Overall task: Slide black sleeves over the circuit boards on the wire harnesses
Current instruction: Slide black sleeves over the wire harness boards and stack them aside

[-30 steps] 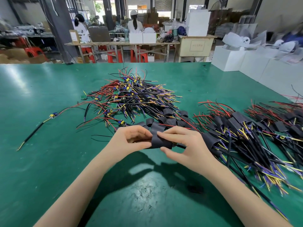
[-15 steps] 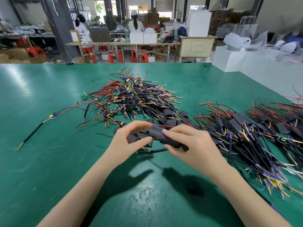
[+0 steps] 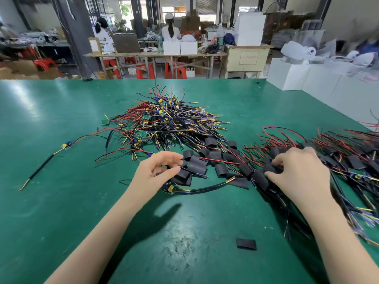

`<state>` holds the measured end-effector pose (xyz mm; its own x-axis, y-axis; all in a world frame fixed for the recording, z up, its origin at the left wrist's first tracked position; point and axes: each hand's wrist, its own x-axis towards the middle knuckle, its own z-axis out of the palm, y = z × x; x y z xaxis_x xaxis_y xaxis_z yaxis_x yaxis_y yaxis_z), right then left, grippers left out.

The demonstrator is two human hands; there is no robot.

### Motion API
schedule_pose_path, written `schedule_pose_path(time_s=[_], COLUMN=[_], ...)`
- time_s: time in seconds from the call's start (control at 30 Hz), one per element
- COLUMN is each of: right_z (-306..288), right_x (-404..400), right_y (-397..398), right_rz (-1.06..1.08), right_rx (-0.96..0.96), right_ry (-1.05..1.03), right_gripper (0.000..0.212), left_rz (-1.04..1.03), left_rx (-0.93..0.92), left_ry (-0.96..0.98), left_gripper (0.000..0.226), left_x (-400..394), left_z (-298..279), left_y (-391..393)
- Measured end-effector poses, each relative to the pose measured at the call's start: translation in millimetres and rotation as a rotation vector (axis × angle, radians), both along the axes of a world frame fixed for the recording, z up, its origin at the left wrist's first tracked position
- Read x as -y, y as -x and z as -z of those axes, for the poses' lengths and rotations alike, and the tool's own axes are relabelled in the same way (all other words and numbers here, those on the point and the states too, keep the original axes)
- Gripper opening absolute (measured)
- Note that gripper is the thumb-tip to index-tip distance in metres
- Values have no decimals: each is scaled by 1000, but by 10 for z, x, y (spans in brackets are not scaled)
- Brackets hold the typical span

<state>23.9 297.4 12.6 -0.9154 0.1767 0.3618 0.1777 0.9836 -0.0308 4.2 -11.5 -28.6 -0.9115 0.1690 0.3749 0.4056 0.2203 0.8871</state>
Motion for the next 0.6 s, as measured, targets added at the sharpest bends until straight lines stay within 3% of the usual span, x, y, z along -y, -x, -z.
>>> schedule_pose_path(time_s=[0.2, 0.3, 0.4, 0.5, 0.6], right_z=[13, 126, 333, 491, 531], right_x=[200, 437, 641, 699, 613], right_y=[-8, -26, 3, 105, 190], right_rz=[-325, -549, -738, -633, -479], right_rx=[-216, -118, 15, 83, 98], right_ry=[266, 276, 176, 101, 42], right_gripper=[22, 19, 29, 40, 35], left_rz=[-84, -186, -316, -455, -543], left_rx=[-13, -14, -28, -36, -48], left_ry=[5, 8, 98, 206, 335], left_gripper=[24, 22, 22, 21, 24], left_x=[75, 128, 179, 227, 294], left_z=[14, 38, 81, 112, 109], left_y=[73, 124, 196, 319, 497])
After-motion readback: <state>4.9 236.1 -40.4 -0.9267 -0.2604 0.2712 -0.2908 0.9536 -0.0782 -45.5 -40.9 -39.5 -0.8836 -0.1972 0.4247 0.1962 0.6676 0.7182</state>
